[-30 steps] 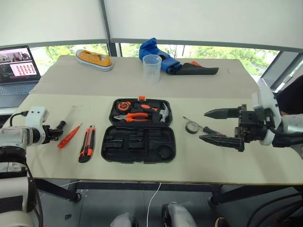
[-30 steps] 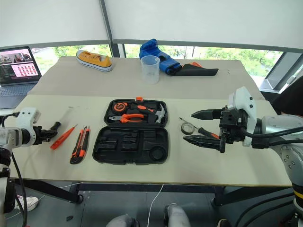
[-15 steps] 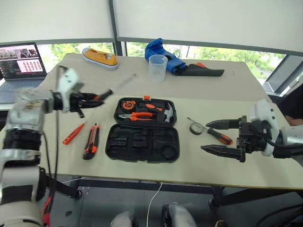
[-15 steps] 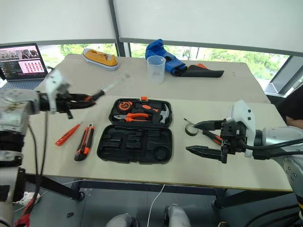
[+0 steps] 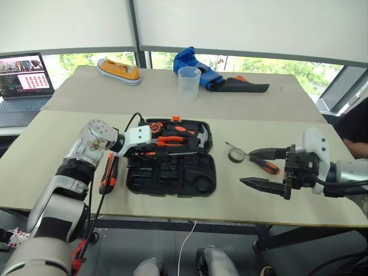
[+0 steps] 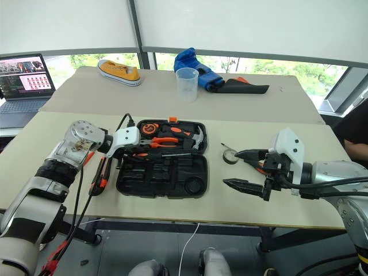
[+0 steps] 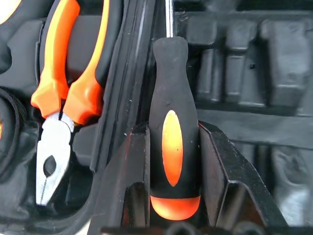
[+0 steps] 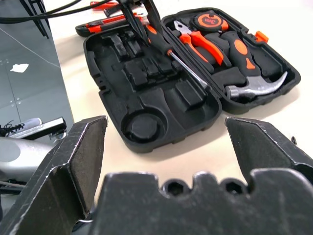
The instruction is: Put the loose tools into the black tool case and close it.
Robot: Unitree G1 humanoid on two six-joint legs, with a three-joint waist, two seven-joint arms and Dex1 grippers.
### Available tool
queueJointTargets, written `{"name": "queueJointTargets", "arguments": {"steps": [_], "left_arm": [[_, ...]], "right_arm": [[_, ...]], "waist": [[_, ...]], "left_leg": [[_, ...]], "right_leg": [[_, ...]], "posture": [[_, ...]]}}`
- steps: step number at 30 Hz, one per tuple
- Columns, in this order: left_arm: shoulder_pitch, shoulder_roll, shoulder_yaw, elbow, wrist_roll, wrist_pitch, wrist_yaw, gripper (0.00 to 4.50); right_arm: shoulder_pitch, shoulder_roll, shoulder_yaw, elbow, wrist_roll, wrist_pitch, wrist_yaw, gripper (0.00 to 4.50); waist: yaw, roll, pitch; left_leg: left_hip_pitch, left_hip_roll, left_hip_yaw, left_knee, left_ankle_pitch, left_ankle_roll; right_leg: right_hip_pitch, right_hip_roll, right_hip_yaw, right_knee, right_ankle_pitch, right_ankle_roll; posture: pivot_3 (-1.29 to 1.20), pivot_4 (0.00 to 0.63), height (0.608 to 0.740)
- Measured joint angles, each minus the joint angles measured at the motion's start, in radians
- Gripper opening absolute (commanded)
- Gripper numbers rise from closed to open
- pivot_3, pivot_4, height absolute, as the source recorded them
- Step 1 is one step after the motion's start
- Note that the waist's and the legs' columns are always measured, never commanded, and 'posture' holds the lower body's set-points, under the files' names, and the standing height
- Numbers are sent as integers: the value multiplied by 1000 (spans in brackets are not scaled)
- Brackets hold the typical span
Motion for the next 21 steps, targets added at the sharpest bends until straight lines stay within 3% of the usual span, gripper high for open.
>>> {"name": "queueJointTargets", "arguments": {"steps": [16, 18, 21], "left_arm": [[-45, -43, 4, 113, 38, -149, -11, 867], [-50, -45, 4, 129, 42, -159, -11, 1880], [-55, -47, 5, 137, 44, -155, -23, 2057]], "right_arm": [[33, 16, -3, -16, -1, -8, -28, 4500], [34, 16, -3, -16, -7, -13, -30, 4500], [36, 16, -3, -17, -20, -19, -33, 4500]], "waist": [[9, 0, 0], [9, 0, 0], [11, 0, 0]], "left_leg": [[-12, 1, -12, 12, -2, 3], [-12, 1, -12, 12, -2, 3], [-12, 1, -12, 13, -2, 3]], "right_leg": [[0, -1, -16, -2, 1, 1], [0, -1, -16, -1, 1, 1], [0, -1, -16, -1, 1, 2]], "posture": [[0, 150, 724], [0, 150, 724], [0, 150, 724]]}}
